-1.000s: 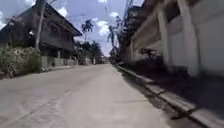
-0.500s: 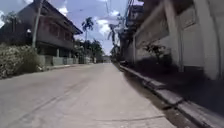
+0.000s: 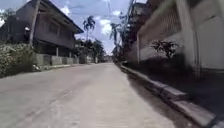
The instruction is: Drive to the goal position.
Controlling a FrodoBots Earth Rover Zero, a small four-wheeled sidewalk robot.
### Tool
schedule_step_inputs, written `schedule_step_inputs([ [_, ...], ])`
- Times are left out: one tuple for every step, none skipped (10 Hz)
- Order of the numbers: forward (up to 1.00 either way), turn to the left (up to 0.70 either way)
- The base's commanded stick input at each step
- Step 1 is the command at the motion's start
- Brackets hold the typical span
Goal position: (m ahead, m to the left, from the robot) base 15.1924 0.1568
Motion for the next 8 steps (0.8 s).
schedule_step_inputs([
  [1.00,0.00],
  [1.00,0.00],
  [1.00,0.00],
  [1.00,0.00],
  [1.00,0.00],
  [1.00,0.00],
  [1.00,0.00],
  [1.00,0.00],
])
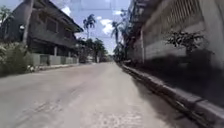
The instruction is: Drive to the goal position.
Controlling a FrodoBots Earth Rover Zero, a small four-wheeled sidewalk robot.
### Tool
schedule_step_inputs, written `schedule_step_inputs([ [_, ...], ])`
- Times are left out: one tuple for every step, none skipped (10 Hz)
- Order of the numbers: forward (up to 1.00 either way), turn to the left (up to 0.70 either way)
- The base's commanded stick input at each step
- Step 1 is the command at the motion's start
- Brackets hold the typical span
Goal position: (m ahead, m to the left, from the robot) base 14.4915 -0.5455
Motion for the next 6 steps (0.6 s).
schedule_step_inputs([
  [1.00,0.00],
  [1.00,0.00],
  [1.00,-0.01],
  [1.00,-0.02],
  [1.00,-0.01],
  [1.00,-0.01],
])
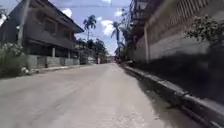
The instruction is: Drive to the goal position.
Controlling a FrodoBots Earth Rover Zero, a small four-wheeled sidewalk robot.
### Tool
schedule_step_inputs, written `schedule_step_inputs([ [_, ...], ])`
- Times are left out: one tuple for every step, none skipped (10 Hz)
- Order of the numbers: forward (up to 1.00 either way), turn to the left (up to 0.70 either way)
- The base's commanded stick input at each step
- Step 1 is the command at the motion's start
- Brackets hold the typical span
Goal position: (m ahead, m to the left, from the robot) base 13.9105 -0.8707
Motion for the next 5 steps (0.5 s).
schedule_step_inputs([
  [1.00,-0.01],
  [1.00,0.00],
  [1.00,0.00],
  [1.00,-0.02],
  [1.00,-0.01],
])
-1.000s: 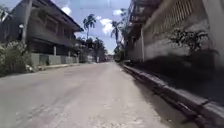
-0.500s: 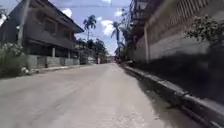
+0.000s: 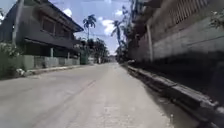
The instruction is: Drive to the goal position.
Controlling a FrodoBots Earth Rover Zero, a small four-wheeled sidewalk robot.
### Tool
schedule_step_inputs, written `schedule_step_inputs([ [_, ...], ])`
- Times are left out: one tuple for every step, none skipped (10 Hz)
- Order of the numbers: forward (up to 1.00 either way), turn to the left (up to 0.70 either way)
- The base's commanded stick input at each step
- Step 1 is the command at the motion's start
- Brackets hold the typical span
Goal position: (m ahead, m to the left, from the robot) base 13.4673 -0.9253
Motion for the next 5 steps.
schedule_step_inputs([
  [1.00,-0.01],
  [1.00,-0.16],
  [1.00,-0.40],
  [1.00,-0.37],
  [1.00,-0.18],
])
